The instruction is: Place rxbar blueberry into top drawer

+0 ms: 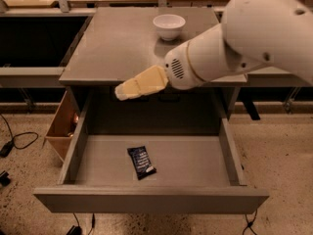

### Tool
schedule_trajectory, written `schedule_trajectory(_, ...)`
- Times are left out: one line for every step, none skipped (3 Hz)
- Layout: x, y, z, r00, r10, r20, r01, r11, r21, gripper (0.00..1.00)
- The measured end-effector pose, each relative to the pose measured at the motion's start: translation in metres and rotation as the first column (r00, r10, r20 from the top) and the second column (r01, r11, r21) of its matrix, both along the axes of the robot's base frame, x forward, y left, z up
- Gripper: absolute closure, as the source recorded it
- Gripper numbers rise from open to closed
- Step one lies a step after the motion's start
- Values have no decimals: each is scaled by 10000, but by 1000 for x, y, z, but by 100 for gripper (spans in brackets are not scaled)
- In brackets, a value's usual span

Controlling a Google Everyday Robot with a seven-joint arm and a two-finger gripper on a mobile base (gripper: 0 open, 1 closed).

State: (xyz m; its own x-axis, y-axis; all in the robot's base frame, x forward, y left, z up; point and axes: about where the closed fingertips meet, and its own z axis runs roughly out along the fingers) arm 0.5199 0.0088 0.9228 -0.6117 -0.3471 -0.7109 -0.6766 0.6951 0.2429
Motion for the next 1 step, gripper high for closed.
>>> schedule_trajectory(-2,-31,36,9967,-536,615,513,9979,385,0)
